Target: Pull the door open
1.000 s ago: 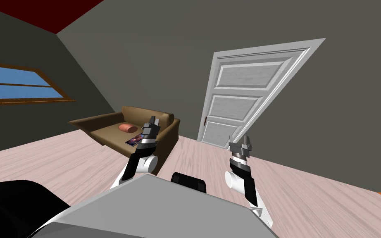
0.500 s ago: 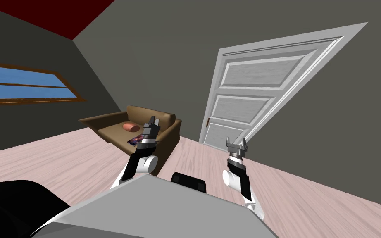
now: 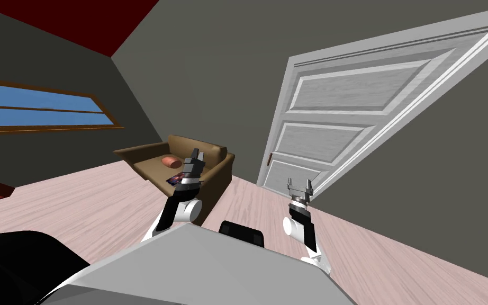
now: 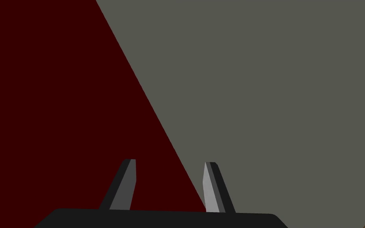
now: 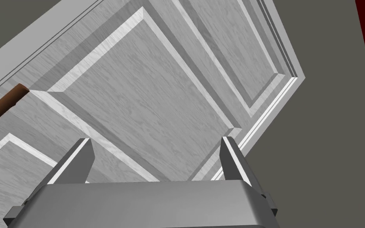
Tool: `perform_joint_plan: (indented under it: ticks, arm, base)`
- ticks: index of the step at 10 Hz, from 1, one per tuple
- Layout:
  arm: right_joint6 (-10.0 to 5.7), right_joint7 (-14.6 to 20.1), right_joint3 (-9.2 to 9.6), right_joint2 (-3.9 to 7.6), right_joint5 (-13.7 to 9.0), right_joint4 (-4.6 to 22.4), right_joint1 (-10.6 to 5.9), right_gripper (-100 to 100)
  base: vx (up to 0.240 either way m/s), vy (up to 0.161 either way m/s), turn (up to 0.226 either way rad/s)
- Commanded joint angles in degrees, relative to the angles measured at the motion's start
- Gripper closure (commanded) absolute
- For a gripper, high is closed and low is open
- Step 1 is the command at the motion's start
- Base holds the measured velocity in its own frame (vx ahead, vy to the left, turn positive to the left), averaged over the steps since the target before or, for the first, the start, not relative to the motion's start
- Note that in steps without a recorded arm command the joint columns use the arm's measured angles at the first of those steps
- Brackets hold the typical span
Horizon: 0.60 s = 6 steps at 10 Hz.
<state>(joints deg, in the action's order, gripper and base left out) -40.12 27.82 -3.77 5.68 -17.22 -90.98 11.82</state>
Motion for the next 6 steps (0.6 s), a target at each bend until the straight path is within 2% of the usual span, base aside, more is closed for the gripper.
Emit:
perform_joint_plan:
  ticks: [1,2,3,6]
  arm:
    - [-0.45,2.2,-0.05,0.07,-1.2,2.9,-1.17,-100]
    - [-0.78,3.5,-0.06,0.13,-1.9,4.7,-1.82,-100]
    - [-0.78,3.5,-0.06,0.13,-1.9,4.9,-1.82,-100]
    - [-1.78,7.3,-0.08,0.26,-4.1,10.2,-3.76,-100]
  base:
    - [0.1,-0.027,0.134]
    - [0.098,-0.035,0.111]
    - [0.063,-0.019,0.029]
    - [0.076,-0.011,0.098]
